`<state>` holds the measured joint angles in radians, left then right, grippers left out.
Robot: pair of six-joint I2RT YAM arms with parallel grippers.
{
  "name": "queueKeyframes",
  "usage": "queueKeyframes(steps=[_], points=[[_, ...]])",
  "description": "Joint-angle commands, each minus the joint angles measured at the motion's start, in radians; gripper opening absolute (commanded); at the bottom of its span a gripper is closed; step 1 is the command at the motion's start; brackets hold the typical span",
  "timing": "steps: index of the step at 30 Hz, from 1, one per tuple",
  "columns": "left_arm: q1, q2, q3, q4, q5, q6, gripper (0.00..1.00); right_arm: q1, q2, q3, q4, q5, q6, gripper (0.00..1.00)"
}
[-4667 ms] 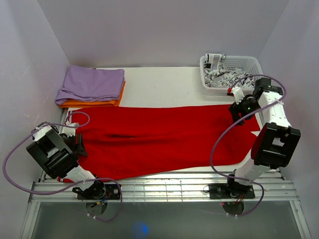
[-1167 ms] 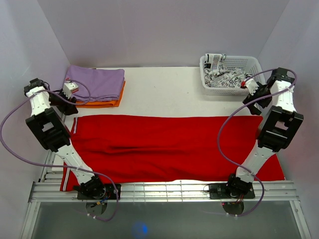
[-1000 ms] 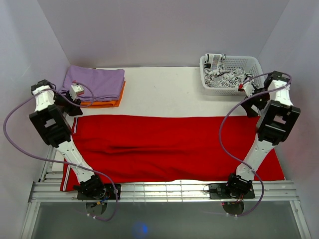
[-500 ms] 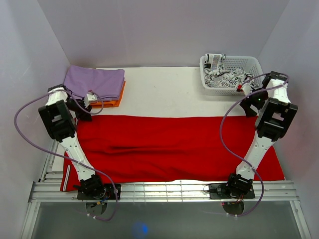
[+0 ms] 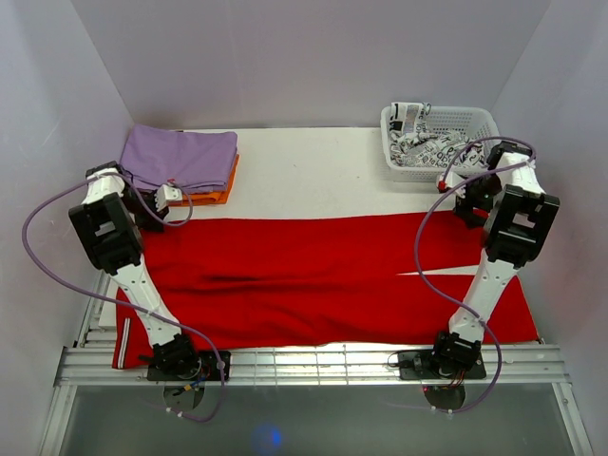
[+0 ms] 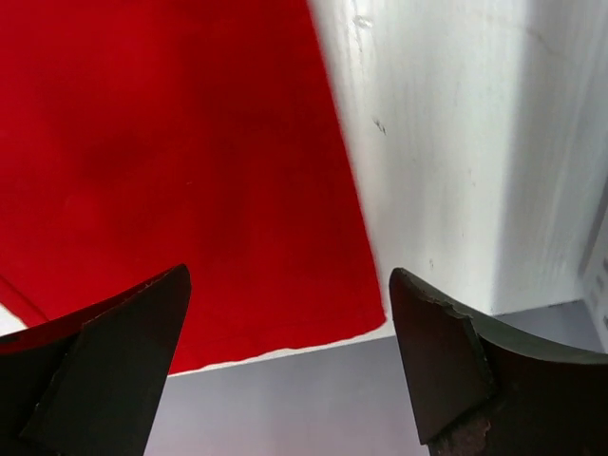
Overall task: Fold and stack the trousers
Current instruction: Flatten the trousers out
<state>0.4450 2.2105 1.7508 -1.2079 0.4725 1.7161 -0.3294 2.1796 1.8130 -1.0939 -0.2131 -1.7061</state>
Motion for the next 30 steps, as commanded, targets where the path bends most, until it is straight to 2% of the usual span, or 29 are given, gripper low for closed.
queueKeyframes(steps=[1,7,14,17,18,20,21,22,24,25,30], points=[[0.024,0.008,-0.036,0.080,-0.179,0.082,0.00,0.020,0.006,-0.004,0.008,0.012,-0.070,0.90],[0.020,-0.024,-0.089,0.120,-0.205,0.112,0.00,0.032,0.074,0.049,0.000,0.001,-0.087,0.90],[0.014,-0.060,-0.137,0.143,-0.206,0.120,0.00,0.055,0.115,0.196,0.005,-0.153,-0.050,0.90],[0.009,-0.071,-0.149,0.153,-0.206,0.122,0.00,0.072,0.161,0.219,-0.044,-0.115,-0.029,0.95],[0.009,-0.075,-0.151,0.162,-0.198,0.123,0.00,0.078,0.176,0.221,-0.073,-0.102,-0.026,1.00],[0.009,-0.078,-0.151,0.166,-0.189,0.122,0.00,0.076,0.198,0.192,-0.145,-0.045,-0.029,0.84],[0.011,-0.078,-0.149,0.166,-0.177,0.119,0.00,0.073,0.195,0.162,-0.146,-0.025,-0.017,0.69],[0.011,-0.080,-0.149,0.165,-0.172,0.117,0.00,0.070,0.168,0.073,-0.130,-0.010,-0.018,0.63],[0.009,-0.086,-0.162,0.169,-0.163,0.123,0.00,0.056,0.123,-0.036,-0.094,0.017,-0.039,0.56],[0.011,-0.095,-0.169,0.172,-0.153,0.125,0.00,0.053,0.070,-0.143,-0.078,0.024,-0.050,0.55],[0.011,-0.126,-0.203,0.180,-0.126,0.135,0.00,0.038,-0.082,-0.378,-0.070,0.040,-0.079,0.50]])
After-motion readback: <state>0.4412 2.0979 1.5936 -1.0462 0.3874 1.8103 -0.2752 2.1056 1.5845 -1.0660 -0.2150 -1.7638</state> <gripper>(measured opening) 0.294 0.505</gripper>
